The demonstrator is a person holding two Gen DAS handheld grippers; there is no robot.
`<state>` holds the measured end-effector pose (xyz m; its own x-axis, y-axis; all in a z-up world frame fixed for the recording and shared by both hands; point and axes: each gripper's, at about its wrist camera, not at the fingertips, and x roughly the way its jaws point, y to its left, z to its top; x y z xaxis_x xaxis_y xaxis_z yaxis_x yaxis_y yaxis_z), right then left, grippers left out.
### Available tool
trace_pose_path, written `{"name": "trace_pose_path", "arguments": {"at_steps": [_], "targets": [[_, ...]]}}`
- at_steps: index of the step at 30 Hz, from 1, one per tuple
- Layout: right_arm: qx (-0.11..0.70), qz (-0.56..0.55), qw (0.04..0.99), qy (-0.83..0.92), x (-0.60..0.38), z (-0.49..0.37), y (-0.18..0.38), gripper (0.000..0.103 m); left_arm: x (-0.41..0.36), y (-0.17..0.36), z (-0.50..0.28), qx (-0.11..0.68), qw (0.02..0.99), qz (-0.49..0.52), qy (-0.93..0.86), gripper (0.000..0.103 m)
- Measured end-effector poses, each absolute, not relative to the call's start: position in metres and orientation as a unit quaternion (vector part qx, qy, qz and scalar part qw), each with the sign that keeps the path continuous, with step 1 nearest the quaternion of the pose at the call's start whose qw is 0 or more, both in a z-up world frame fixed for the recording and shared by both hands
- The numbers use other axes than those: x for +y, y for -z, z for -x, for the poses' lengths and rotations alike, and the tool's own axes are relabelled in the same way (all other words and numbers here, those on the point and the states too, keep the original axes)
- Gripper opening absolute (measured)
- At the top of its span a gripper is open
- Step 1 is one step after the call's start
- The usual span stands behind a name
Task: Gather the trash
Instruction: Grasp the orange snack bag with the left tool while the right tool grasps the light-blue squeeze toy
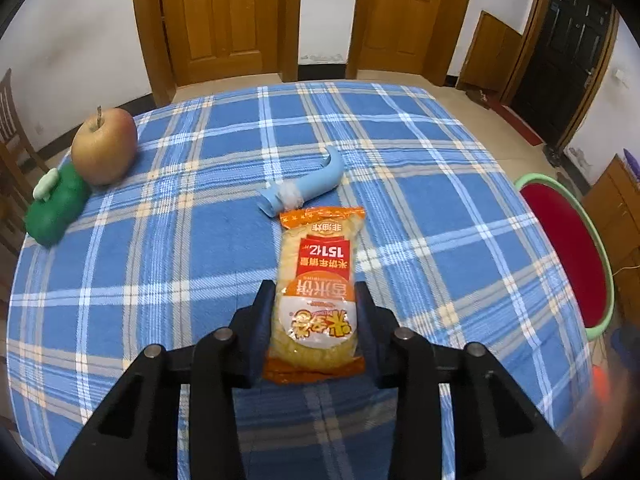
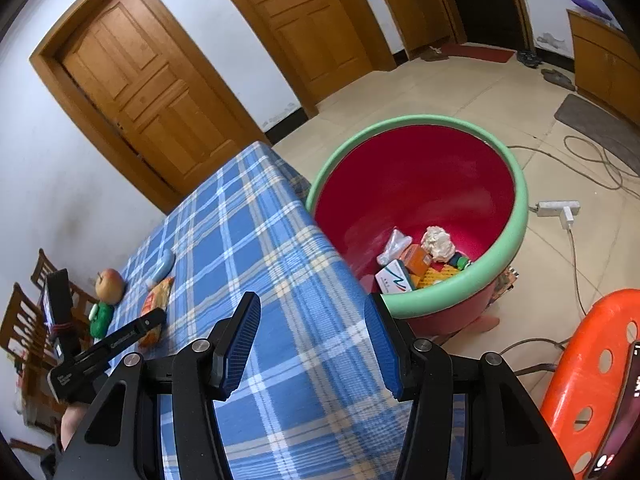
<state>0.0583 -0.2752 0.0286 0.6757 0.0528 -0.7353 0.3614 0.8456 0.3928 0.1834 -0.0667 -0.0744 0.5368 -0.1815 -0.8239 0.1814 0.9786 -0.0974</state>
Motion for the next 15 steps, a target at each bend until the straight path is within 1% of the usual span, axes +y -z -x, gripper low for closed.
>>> {"name": "trace_pose_path", "arguments": {"at_steps": [4, 9, 15], "targets": [[0.394, -0.253, 0.88, 0.076, -0.264, -0.062, -0.033, 0.055, -0.055, 0.067, -0.173, 0.465, 0.878, 0.019, 0.11, 0.038], [0.395, -0.241, 0.884, 0.055, -0.246, -0.07, -0.038, 0.055, -0.031, 0.045, -0.16, 0.444, 0.889, 0.032, 0.106, 0.038], [0.405, -0.221, 0.887, 0.017, -0.21, -0.09, -0.046, 0.055, 0.008, 0.032, -0.171, 0.429, 0.9, 0.032, 0.067, 0.038]]}}
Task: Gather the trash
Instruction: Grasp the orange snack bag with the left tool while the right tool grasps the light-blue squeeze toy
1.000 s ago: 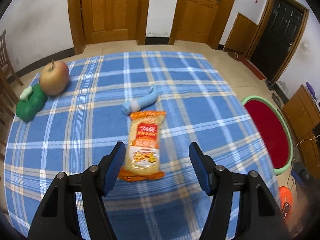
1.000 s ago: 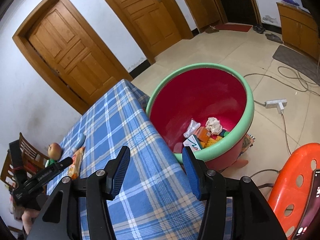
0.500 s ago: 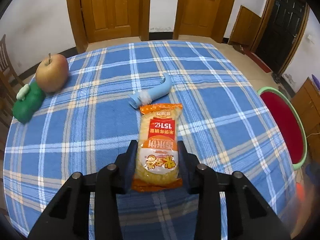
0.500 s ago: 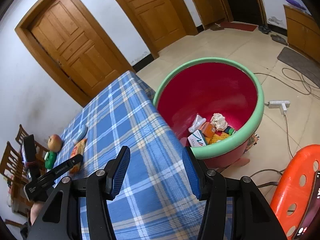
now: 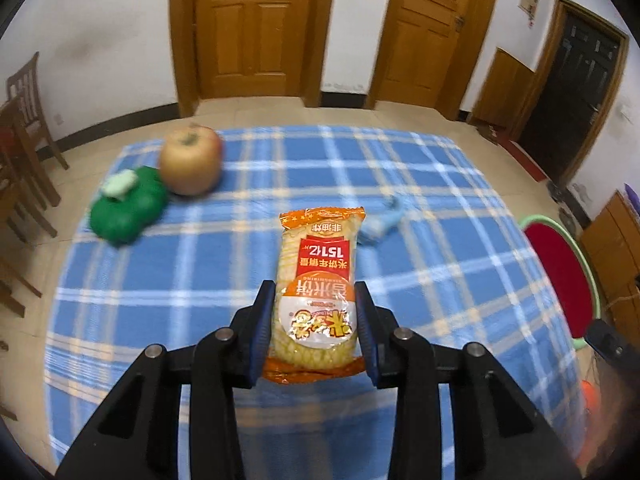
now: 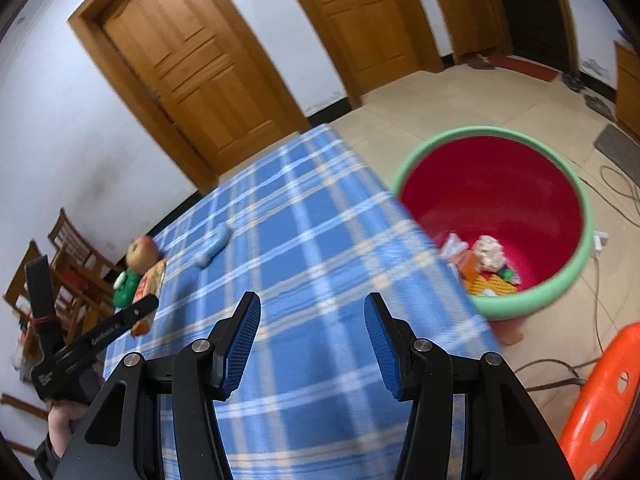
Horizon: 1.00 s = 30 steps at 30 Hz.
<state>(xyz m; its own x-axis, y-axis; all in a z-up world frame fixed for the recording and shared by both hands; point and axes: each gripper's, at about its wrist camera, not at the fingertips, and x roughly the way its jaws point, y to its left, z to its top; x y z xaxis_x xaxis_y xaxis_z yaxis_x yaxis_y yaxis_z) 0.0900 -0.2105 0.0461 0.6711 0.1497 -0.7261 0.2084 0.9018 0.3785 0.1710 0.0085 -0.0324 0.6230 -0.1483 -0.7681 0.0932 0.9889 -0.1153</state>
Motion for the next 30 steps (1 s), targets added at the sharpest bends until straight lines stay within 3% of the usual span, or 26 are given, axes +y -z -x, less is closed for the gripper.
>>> {"name": "trace_pose_path", "arguments": {"at_steps": [11, 30], "targets": [[0.426, -0.194, 0.884, -0.014, -0.147, -0.144, -0.047, 0.055, 0.064, 0.042, -0.2, 0.414, 0.906, 0.081, 0.036, 0.038], [0.465, -0.184, 0.866, 0.014, -0.078, -0.249, 0.004, 0.055, 0.097, 0.071, -0.199, 0.422, 0.894, 0.15, 0.03, 0.038]]}}
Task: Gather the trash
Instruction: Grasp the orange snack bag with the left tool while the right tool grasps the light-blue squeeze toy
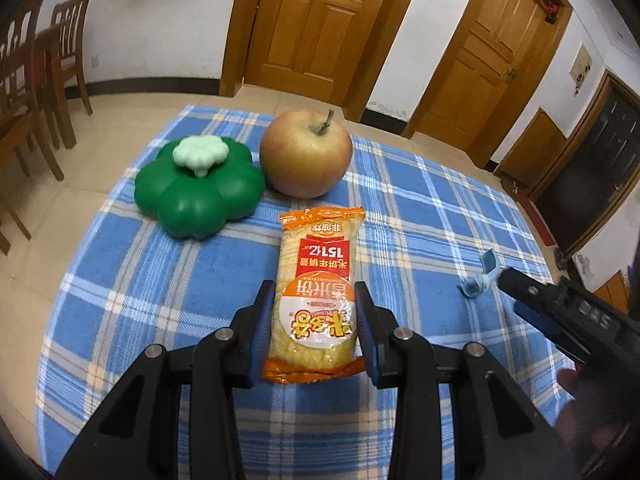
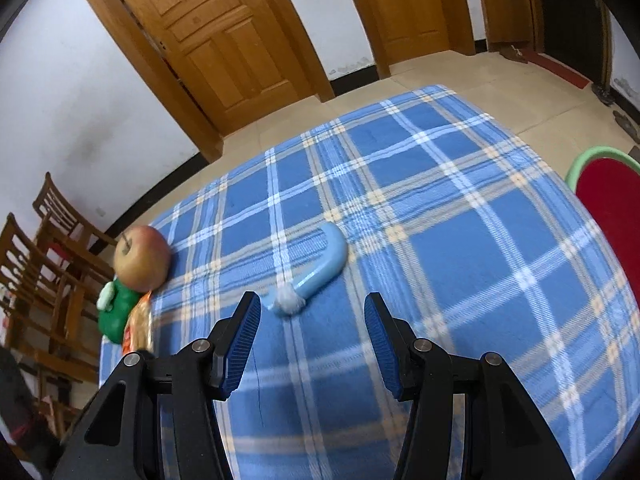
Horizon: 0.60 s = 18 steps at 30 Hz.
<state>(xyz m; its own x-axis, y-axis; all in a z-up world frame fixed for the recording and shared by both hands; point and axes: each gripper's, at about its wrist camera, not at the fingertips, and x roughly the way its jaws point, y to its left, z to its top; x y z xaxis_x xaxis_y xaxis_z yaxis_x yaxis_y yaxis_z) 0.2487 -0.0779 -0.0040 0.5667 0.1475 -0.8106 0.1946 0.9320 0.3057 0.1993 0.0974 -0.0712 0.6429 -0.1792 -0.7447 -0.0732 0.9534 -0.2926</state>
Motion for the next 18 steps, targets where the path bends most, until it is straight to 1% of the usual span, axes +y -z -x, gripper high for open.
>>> {"name": "trace_pose_path", "arguments": {"at_steps": [7, 9, 13, 15, 18], "targets": [[0.467, -0.176, 0.866, 0.023, -0.063, -0.268, 0.016, 0.055, 0.1, 0.073, -0.199, 0.422, 0.893, 0.157, 0.029, 0.038], [0.468, -0.176, 0.866, 0.03, -0.062, -0.272, 0.02, 0.05, 0.1, 0.071, -0.198, 0.417, 0.894, 0.16, 0.032, 0.038], [0.46, -0.177, 0.869, 0.036, -0.061, -0.275, 0.023, 0.047, 0.101, 0.069, -0.197, 0.413, 0.896, 0.159, 0.032, 0.038], [0.458, -0.174, 0.871, 0.038, -0.061, -0.274, 0.023, 0.042, 0.102, 0.07, -0.198, 0.414, 0.895, 0.16, 0.032, 0.038], [0.451, -0.153, 0.878, 0.041, -0.058, -0.271, 0.024, 0.037, 0.102, 0.07, -0.198, 0.414, 0.895, 0.161, 0.032, 0.038]]}}
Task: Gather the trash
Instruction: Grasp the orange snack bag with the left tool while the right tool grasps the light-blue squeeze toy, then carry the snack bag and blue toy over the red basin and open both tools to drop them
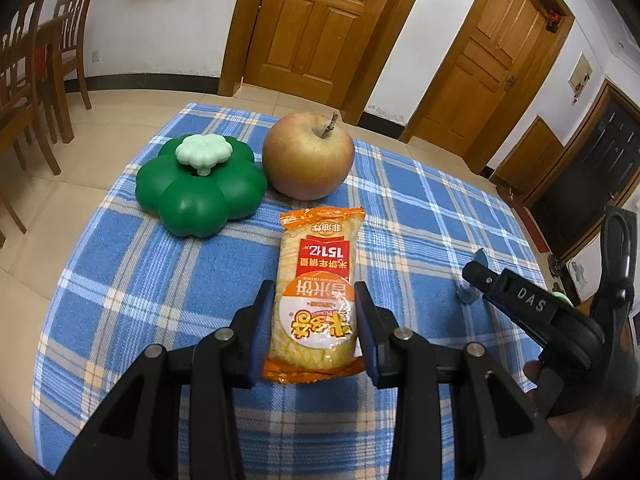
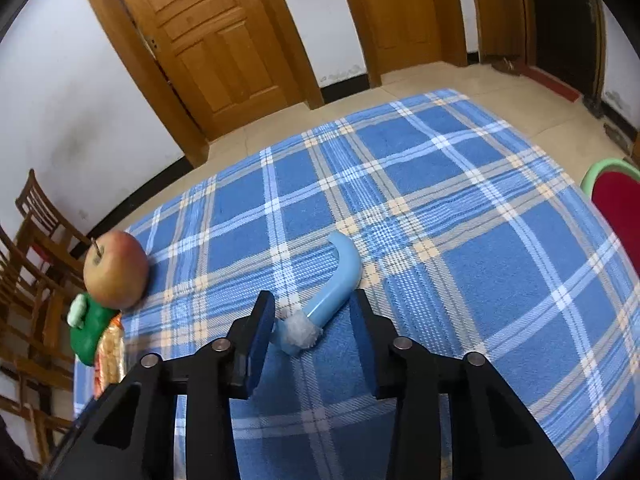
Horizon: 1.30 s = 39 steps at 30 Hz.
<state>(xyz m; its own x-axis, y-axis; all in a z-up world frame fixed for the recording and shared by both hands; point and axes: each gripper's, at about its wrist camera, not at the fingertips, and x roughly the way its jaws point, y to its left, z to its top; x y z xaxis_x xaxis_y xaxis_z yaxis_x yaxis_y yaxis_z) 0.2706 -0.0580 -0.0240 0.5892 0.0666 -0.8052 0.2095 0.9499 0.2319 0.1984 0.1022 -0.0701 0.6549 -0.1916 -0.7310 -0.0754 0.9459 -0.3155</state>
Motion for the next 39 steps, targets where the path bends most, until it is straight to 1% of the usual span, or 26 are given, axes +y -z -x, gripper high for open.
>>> {"name": "trace_pose_path", "arguments": {"at_steps": [2, 6, 9, 14, 27, 39], "targets": [[0.449, -0.151, 0.88, 0.038, -0.058, -0.269, 0.024, 0.035, 0.103, 0.07, -0.199, 0.413, 0.895, 0.162, 0.033, 0.038], [0.452, -0.165, 0.876, 0.018, -0.057, -0.265, 0.026, 0.023, 0.103, 0.07, -0.199, 0.412, 0.896, 0.163, 0.034, 0.038], [0.45, -0.153, 0.88, 0.01, -0.052, -0.261, 0.026, 0.022, 0.102, 0.07, -0.199, 0.411, 0.896, 0.162, 0.036, 0.038], [0.449, -0.168, 0.878, -0.002, -0.058, -0.253, 0.024, 0.022, 0.102, 0.07, -0.2, 0.411, 0.896, 0.161, 0.038, 0.038], [0.445, -0.194, 0.874, -0.034, -0.087, -0.194, 0.003, 0.022, 0.097, 0.07, -0.201, 0.411, 0.896, 0.159, 0.05, 0.038], [0.408, -0.167, 0.897, 0.036, -0.146, -0.134, -0.024, 0.022, 0.078, 0.067, -0.197, 0.404, 0.9, 0.143, 0.08, 0.038]]}}
